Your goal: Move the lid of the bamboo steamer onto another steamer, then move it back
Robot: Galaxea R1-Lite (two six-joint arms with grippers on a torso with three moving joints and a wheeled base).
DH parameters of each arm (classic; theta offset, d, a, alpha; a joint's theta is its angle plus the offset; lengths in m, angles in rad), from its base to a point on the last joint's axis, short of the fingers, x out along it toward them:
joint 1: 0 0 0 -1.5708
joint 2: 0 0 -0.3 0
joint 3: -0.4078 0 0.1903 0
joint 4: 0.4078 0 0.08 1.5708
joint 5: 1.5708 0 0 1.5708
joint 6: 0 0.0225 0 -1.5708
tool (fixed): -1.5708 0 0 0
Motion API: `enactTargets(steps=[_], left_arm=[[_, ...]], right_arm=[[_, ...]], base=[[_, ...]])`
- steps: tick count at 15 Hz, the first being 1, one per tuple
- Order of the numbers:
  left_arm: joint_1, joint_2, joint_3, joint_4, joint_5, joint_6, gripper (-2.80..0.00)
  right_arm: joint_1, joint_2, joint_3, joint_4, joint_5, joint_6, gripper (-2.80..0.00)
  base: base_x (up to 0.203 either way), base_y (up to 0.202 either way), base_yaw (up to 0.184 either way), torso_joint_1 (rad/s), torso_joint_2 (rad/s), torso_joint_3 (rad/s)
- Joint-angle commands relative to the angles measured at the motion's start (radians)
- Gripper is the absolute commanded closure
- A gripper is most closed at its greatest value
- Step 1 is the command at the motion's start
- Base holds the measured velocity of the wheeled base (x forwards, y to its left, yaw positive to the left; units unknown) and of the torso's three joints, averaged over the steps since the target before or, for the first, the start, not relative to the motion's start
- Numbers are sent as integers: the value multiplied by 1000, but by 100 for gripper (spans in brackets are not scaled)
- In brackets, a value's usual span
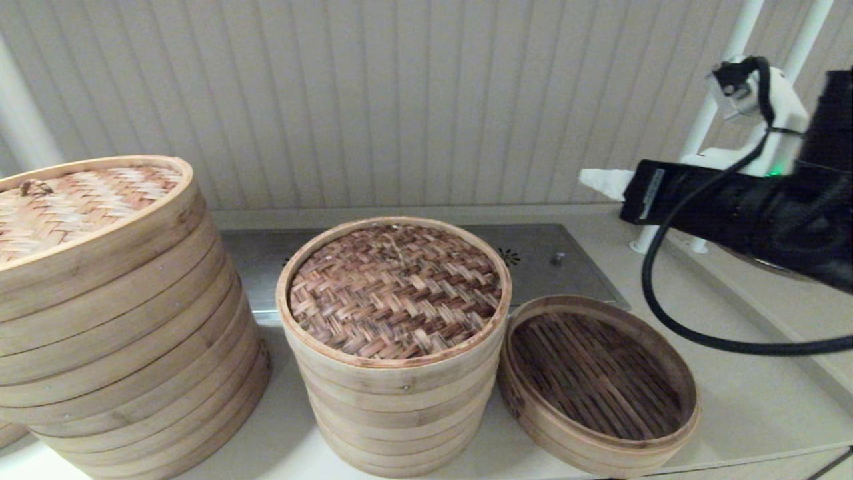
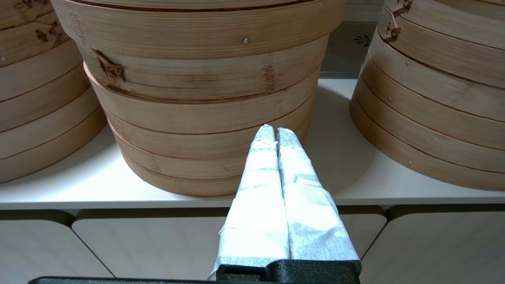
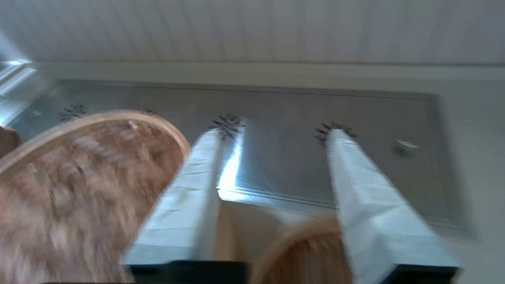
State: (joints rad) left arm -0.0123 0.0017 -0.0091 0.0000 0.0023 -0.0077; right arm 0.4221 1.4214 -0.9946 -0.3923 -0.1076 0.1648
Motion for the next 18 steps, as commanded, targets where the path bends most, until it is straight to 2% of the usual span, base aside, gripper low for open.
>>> enactTargets(steps=[1,7,12,15,18], left_arm=[[0,0,0,0,1,0,0],[0,0,0,0,1,0,0],[0,0,0,0,1,0,0],[0,0,0,0,1,0,0],[0,0,0,0,1,-1,0]], right_arm=[[-43,-160,141,-4,0,-10,0],[-182,-513,553,2,18,-33,0],[-297,-822,903,7,80,-133,0],[-328,-942,990,34,99,-148,0],[-368,-1105,995,184,137,-152,0]], base=[[0,0,0,0,0,0],[0,0,0,0,0,0],[0,0,0,0,0,0],[0,0,0,0,0,0],[0,0,0,0,0,0]])
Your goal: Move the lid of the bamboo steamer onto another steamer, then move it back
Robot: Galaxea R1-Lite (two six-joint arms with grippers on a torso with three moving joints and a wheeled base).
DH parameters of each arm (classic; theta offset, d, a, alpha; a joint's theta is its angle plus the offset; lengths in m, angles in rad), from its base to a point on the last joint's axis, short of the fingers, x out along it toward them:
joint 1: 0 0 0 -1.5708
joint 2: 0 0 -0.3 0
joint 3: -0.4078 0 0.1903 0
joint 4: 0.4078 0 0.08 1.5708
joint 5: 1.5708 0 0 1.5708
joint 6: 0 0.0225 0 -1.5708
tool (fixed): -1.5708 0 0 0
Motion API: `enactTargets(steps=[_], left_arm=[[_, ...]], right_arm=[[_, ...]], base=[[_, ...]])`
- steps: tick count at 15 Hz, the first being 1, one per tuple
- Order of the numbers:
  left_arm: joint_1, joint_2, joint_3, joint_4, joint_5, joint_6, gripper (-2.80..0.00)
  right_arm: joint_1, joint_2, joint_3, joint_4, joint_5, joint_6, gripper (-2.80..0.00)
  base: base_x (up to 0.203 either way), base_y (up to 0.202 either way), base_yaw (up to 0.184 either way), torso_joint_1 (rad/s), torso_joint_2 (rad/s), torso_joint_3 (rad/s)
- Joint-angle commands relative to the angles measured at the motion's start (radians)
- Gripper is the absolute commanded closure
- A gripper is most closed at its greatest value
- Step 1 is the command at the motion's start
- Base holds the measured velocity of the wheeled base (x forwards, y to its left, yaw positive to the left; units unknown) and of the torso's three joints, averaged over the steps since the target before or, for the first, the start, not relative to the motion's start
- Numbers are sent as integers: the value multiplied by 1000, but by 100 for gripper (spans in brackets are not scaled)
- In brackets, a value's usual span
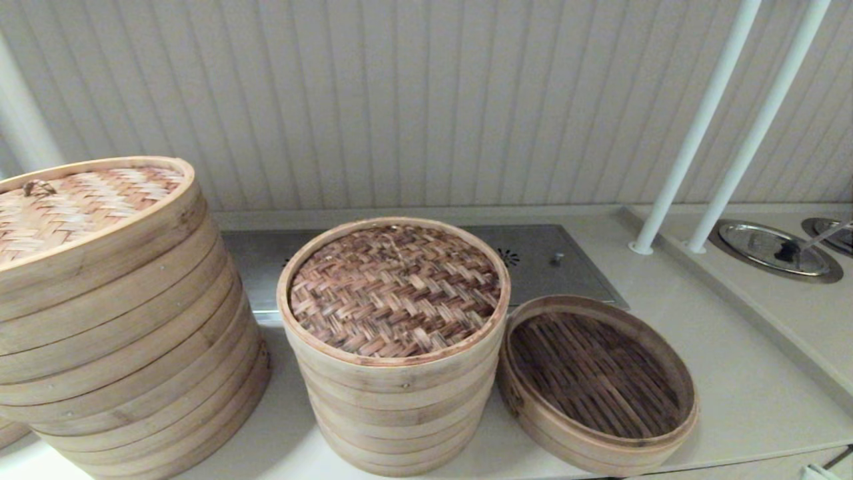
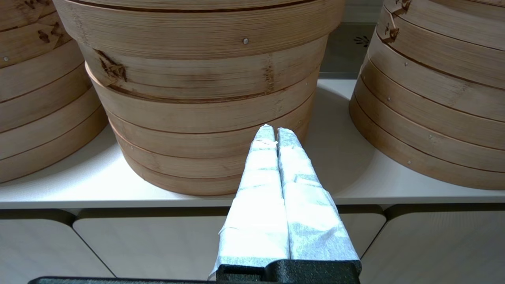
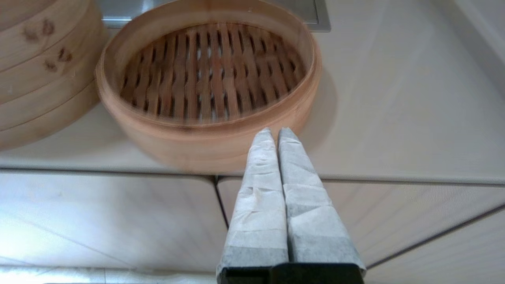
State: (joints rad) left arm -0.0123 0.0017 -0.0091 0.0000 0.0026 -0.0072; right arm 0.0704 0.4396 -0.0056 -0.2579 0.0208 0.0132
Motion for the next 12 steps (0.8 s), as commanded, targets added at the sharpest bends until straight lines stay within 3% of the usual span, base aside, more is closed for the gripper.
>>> enactTargets(steps=[1,6,12], left_arm=[[0,0,0,2,0,-2,0],[0,0,0,0,0,0,0],[0,0,0,0,0,0,0]], right_arm=[[-26,-182,5,102,17,-5,0],[-57,-434,5,225,-1,-26,0],[-58,-432,7,249,-15,-15,0]], base=[[0,0,0,0,0,0],[0,0,0,0,0,0],[0,0,0,0,0,0]])
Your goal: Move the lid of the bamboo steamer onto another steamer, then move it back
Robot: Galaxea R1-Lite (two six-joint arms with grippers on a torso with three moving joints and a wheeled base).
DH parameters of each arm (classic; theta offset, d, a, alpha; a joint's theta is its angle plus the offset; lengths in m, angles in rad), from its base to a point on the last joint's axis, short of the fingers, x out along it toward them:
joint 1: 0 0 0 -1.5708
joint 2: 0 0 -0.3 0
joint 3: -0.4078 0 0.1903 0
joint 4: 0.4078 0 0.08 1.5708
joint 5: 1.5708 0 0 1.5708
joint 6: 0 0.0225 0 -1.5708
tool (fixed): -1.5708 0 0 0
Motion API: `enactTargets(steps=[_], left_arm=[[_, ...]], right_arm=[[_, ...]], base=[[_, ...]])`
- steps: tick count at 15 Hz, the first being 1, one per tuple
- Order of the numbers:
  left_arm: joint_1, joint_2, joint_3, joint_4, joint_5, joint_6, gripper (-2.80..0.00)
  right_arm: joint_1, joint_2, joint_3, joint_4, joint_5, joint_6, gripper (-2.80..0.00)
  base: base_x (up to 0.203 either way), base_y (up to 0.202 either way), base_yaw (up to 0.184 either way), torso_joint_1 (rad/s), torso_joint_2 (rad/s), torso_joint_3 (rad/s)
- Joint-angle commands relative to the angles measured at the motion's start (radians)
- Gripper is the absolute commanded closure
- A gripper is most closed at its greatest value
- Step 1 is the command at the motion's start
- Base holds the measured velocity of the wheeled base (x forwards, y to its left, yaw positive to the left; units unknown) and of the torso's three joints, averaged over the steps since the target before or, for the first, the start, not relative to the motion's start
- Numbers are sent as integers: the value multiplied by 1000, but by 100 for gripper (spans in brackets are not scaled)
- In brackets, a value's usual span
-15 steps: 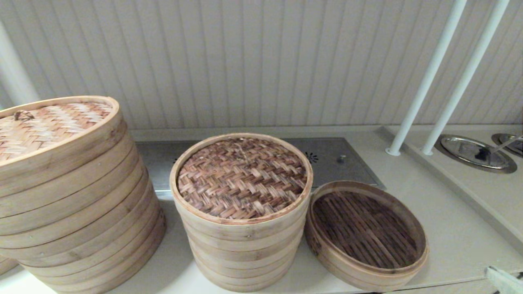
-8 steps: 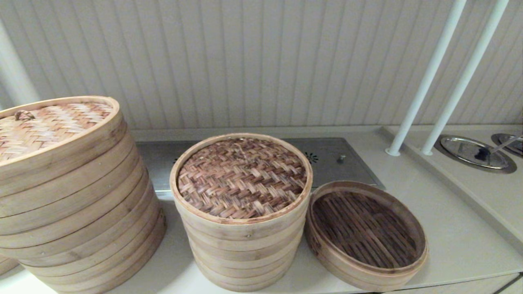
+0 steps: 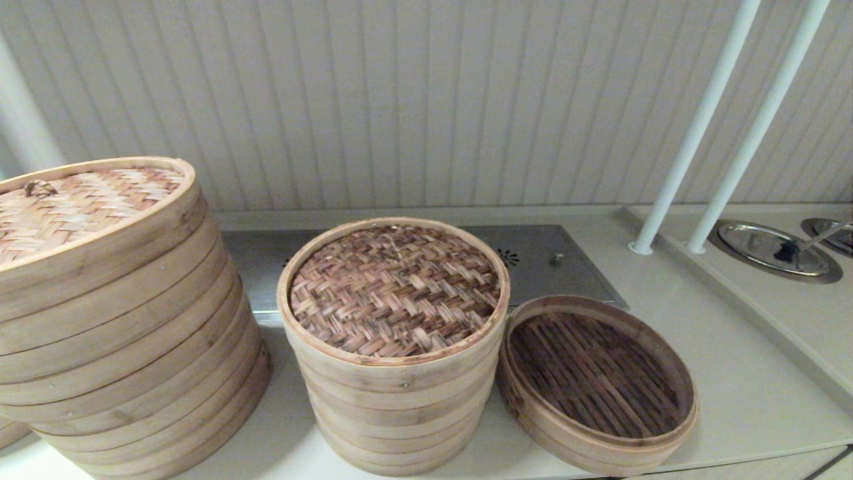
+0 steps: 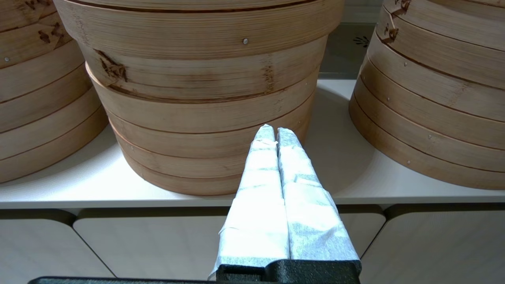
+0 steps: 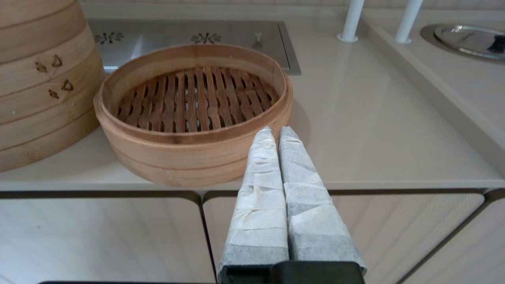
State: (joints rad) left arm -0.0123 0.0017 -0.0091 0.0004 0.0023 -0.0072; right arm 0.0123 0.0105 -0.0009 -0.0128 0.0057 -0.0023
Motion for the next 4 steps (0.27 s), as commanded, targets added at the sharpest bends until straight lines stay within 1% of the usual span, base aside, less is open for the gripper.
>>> enactTargets(steps=[1,4], left_arm=[[0,0,0,0,1,0,0],[0,0,0,0,1,0,0]], right_arm=[[0,-3,2,6,0,2,0],[0,-3,2,7,0,7,0]], base=[[0,0,0,0,0,0],[0,0,0,0,0,0]])
